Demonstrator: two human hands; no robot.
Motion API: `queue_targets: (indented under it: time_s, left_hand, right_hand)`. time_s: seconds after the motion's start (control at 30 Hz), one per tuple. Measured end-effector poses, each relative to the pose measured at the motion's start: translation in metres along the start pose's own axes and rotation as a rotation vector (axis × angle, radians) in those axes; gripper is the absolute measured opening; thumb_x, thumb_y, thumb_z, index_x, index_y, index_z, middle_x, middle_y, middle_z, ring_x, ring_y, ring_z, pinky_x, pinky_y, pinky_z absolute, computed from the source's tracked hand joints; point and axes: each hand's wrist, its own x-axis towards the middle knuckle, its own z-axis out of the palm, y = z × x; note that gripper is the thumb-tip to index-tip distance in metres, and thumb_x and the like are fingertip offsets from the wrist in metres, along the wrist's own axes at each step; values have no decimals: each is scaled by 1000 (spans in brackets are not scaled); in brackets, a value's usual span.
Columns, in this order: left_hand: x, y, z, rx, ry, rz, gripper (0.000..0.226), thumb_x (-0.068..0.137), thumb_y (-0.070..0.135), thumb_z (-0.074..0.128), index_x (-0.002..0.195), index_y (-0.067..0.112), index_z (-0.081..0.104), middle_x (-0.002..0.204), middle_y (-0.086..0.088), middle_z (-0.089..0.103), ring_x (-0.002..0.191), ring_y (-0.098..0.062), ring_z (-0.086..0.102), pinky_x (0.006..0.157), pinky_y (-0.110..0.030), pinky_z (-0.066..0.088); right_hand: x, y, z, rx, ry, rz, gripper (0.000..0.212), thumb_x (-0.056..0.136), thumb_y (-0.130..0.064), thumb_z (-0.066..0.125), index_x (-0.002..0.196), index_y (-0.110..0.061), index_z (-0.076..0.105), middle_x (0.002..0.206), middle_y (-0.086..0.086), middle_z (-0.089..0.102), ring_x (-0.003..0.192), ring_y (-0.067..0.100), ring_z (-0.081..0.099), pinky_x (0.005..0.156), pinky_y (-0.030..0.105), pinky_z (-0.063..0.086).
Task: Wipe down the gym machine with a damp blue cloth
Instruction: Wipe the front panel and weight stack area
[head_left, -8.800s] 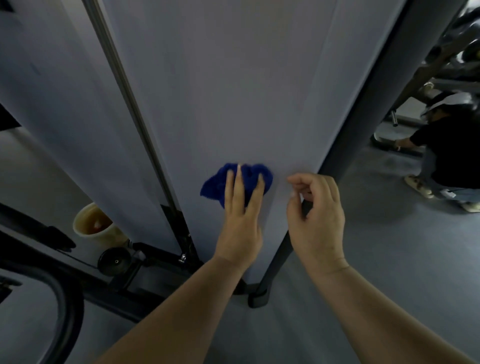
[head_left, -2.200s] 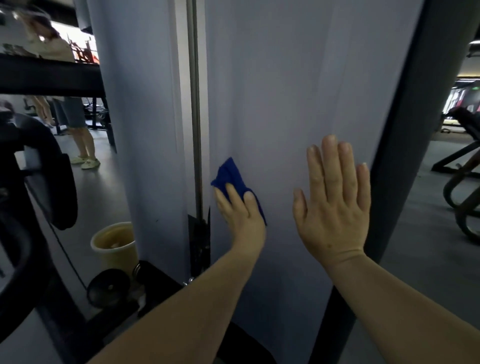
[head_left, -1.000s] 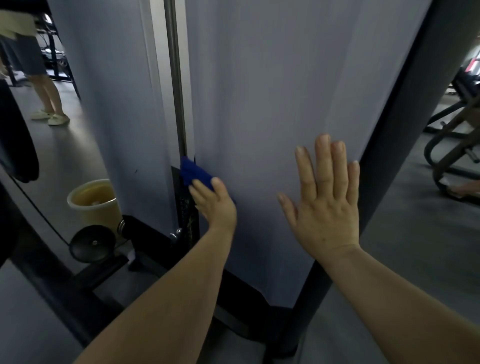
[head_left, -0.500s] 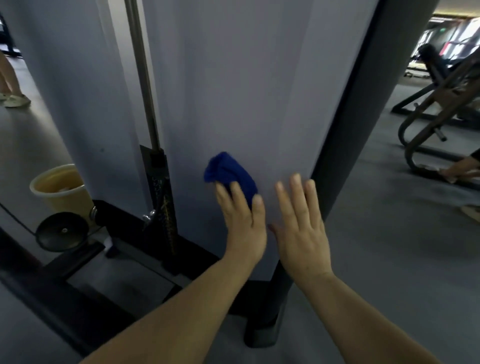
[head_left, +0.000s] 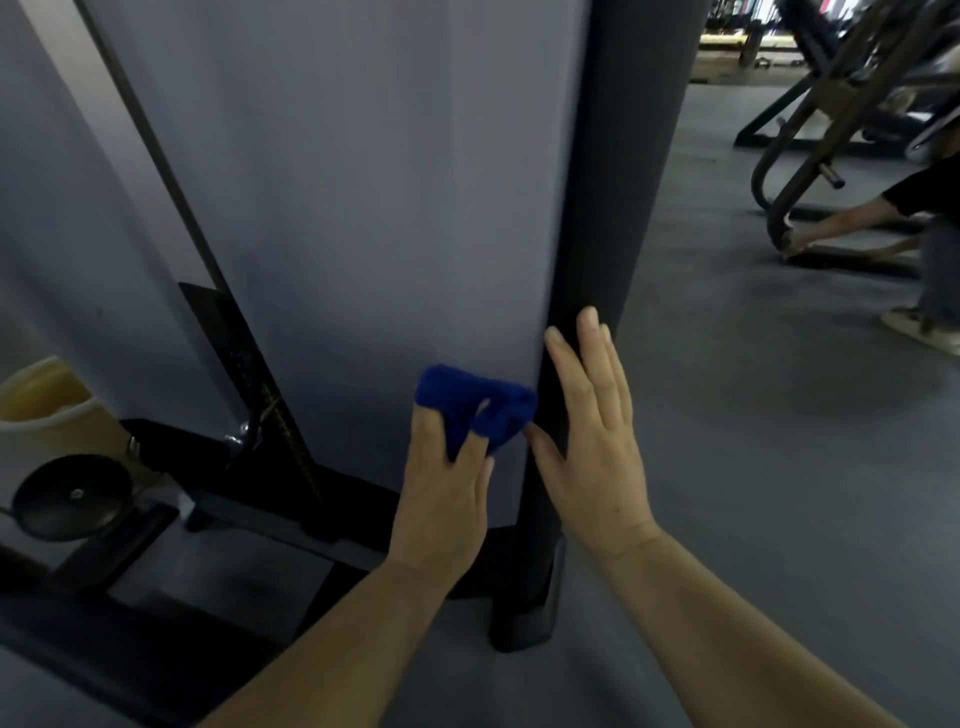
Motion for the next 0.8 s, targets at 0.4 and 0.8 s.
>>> queue_targets:
  time_s: [0.4, 0.8]
  left_hand:
    - [-20, -17, 0, 325, -76, 203, 95, 85, -4, 66, 153, 41, 17, 163, -9, -10, 150, -35, -5, 118, -44, 13]
    - [-49, -56, 16, 704, -311, 702, 68, 92, 7, 35, 154, 29, 19, 164, 1, -7, 151, -21, -4, 121, -44, -13]
  right_hand:
    - [-32, 13, 7, 209, -4, 87, 67, 87, 23, 39, 147, -5, 37, 159, 7, 24, 149, 25, 21, 119, 22, 19]
    - [-35, 24, 27, 79, 42, 9, 59, 83, 22, 45, 138, 1, 48, 157, 8, 16, 151, 23, 8, 122, 36, 16]
